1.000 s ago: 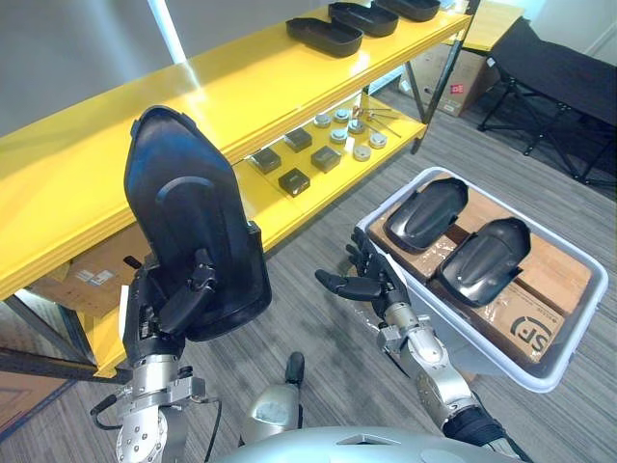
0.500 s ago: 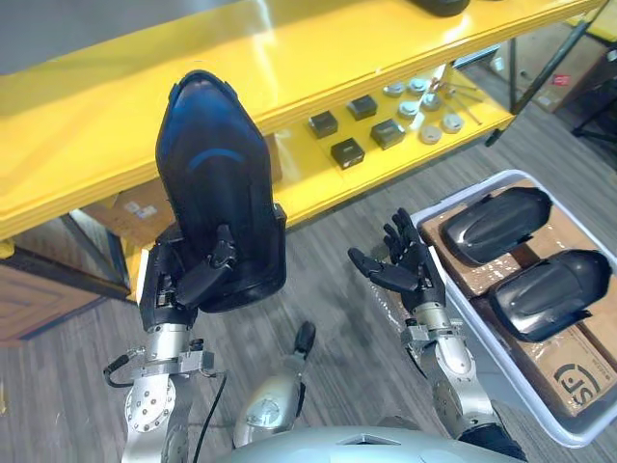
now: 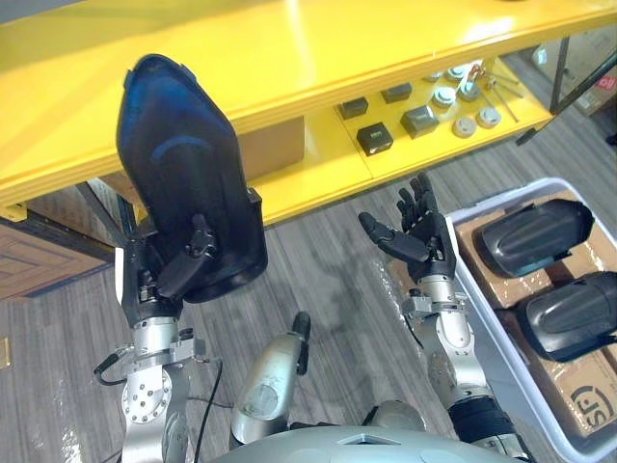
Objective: Walk over and take three plastic housings, then place them on the shelf
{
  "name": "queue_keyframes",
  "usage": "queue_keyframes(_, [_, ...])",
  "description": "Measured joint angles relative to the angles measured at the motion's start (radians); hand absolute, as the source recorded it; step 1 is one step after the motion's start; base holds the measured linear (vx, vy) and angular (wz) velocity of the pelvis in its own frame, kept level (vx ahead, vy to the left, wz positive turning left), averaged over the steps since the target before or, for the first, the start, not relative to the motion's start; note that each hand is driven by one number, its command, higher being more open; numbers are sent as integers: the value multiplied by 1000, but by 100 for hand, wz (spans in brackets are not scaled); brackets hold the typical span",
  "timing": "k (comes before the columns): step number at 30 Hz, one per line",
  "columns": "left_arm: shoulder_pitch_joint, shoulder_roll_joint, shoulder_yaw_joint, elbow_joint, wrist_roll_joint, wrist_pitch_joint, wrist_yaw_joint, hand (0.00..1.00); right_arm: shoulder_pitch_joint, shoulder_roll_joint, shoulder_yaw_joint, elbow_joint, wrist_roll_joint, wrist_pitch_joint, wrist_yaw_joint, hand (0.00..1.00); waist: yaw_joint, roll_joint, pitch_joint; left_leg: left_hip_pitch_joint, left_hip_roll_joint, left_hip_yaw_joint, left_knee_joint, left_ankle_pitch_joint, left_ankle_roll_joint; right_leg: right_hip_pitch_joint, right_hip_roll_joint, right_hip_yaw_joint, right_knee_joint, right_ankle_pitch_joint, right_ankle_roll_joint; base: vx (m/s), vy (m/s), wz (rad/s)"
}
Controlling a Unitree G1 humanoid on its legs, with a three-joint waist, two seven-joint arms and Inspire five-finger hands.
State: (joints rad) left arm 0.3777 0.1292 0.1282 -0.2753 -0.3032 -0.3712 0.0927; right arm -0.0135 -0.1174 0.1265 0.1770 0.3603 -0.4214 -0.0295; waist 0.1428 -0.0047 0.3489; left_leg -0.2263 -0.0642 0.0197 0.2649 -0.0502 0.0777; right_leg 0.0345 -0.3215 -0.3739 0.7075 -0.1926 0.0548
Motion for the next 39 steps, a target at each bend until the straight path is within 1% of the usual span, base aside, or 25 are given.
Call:
queue_keyframes(2, [-5,0,8,-4,0,0,9,0,7,0,-1,-25,0,0,3,100,-14,14,-8,68,0,-21,-81,8,0,-46,37,-5,-15,-52,-10,147,92,14])
queue_keyframes(3, [-18,0,7,-8,-1,0,11,0,10,-3,-15,-53,-2,0,7,100,-15,26,-16,108,0,-30,-129,32,5,-79,71,-12,-71,-67,-12,202,110,8])
queue_keyframes(5, [-54,0,-5,-10,-1,0,10,0,5,-8,-53,-92,-1,-3,15,100,-24,35,-27,145,-8,-46,-167,50,14,-138,114,0,-178,-68,-15,217,61,23])
queue_keyframes(7, [-92,2,-30,-8,0,-1,9,0,-4,-11,-90,-118,0,-9,13,100,-43,35,-28,182,-26,-73,-184,50,17,-205,124,37,-246,-51,5,225,1,42])
queue_keyframes(8, [-106,4,-53,-8,0,-1,9,0,-3,-18,-113,-120,0,-15,11,100,-47,35,-28,215,-37,-79,-183,43,23,-242,119,74,-278,-34,29,264,-28,34])
queue_keyframes(10, [-106,6,-70,-7,0,-2,9,0,-4,-39,-122,-123,-1,-17,10,100,-63,35,-28,271,-46,-94,-174,29,26,-278,101,115,-323,17,39,288,-61,40])
queue_keyframes(13, [-113,13,-72,-8,0,-3,9,0,-4,-48,-141,-193,2,-25,9,100,-93,35,-30,297,-43,-146,-85,-47,8,-289,100,178,-399,125,34,278,-135,63])
queue_keyframes(15, [-113,26,-75,-8,-3,-5,3,0,-3,-50,-166,-272,2,-30,4,100,-97,26,-38,284,-36,-197,20,-137,-16,-245,119,258,-381,262,20,228,-267,77])
queue_keyframes(16, [-111,37,-75,-7,-7,-8,-7,0,-2,-52,-175,-299,0,-35,-4,100,-98,8,-58,275,-33,-214,51,-187,-32,-209,120,276,-359,317,1,195,-314,82])
queue_keyframes(17, [-103,49,-75,-9,-10,-29,-16,0,-10,-58,-179,-319,-1,-43,-16,100,-86,-25,-85,262,23,-133,84,-246,-57,-149,123,272,-402,269,12,215,-435,70])
queue_keyframes(18, [-103,44,-75,-9,-13,-40,-19,0,-17,-71,-179,-333,1,-45,-21,100,-86,-29,-90,256,67,-83,101,-257,-77,-122,134,263,-427,236,18,218,-486,66])
queue_keyframes(19, [-102,24,-83,-10,-45,-50,-21,0,-41,-111,-195,-349,7,-48,-14,100,-83,-23,-120,233,123,-60,132,-272,-115,-92,161,226,-483,193,45,201,-470,44])
queue_keyframes(21, [-102,-3,-94,-10,-51,-47,-15,0,-77,-150,-213,-348,12,-46,9,100,-83,8,-143,222,165,-71,121,-272,-142,-86,204,207,-512,186,35,164,-282,21])
queue_keyframes(22, [-101,-11,-96,-10,-51,-44,-13,0,-82,-162,-224,-347,23,-43,29,100,-86,27,-157,226,184,-72,115,-266,-147,-84,225,201,-517,177,22,180,-222,8])
queue_keyframes(23, [-101,-13,-95,-10,-51,-44,-10,0,-81,-162,-225,-345,32,-43,35,100,-89,32,-160,226,192,-69,125,-263,-150,-79,233,199,-519,171,15,145,-155,8])
queue_keyframes(25, [-104,-22,-95,-10,-48,-39,-1,0,-69,-161,-226,-320,49,-38,41,100,-98,50,-162,181,208,-63,256,-254,-152,-43,257,188,-539,161,3,112,-96,0])
queue_keyframes(26, [-104,-32,-93,-9,-48,-37,0,0,-49,-161,-230,-300,50,-36,45,100,-96,57,-162,157,222,-48,349,-235,-165,-5,269,191,-562,159,-2,163,-99,-4])
queue_keyframes(27, [-105,-38,-91,-9,-47,-36,-3,0,-20,-160,-237,-297,50,-32,50,100,-94,53,-160,128,228,-37,421,-210,-167,35,261,190,-592,161,-5,159,-84,-4])
queue_keyframes(28, [-104,-39,-91,-8,-46,-36,-6,0,-9,-157,-241,-298,50,-33,52,100,-92,53,-162,130,229,-20,409,-218,-165,49,255,189,-603,163,-5,137,-50,4])
queue_keyframes(29, [-107,-40,-95,-9,-42,-36,-15,0,-2,-155,-255,-298,51,-40,53,100,-96,64,-172,131,229,2,308,-236,-168,55,249,189,-618,164,-3,88,15,-2])
queue_keyframes(30, [-114,-40,-104,-8,-42,-36,-26,0,-2,-153,-264,-298,55,-42,50,100,-100,82,-181,130,228,4,184,-222,-165,54,248,191,-629,169,4,80,53,0])
queue_keyframes(32, [-129,-30,-122,-4,-41,-36,-33,0,-1,-136,-263,-288,55,-42,34,100,-100,97,-193,175,210,43,91,-141,-161,52,228,219,-625,176,17,65,132,-33])
queue_keyframes(35, [-188,11,-142,-3,-43,-32,-31,0,-1,-134,-239,-292,48,-40,20,100,-110,71,-197,202,163,86,19,-111,-138,41,182,243,-650,193,43,22,149,-26])
queue_keyframes(37, [-224,44,-170,-5,-43,3,-44,0,20,-119,-243,-305,84,-30,21,100,-135,49,-200,233,127,109,-46,-79,-122,38,154,250,-665,204,60,17,89,-11])
queue_keyframes(39, [-226,49,-189,-5,-42,23,-53,0,52,-98,-246,-322,101,-25,22,100,-149,44,-203,250,116,123,-74,-73,-117,40,146,260,-674,209,67,8,55,-22])
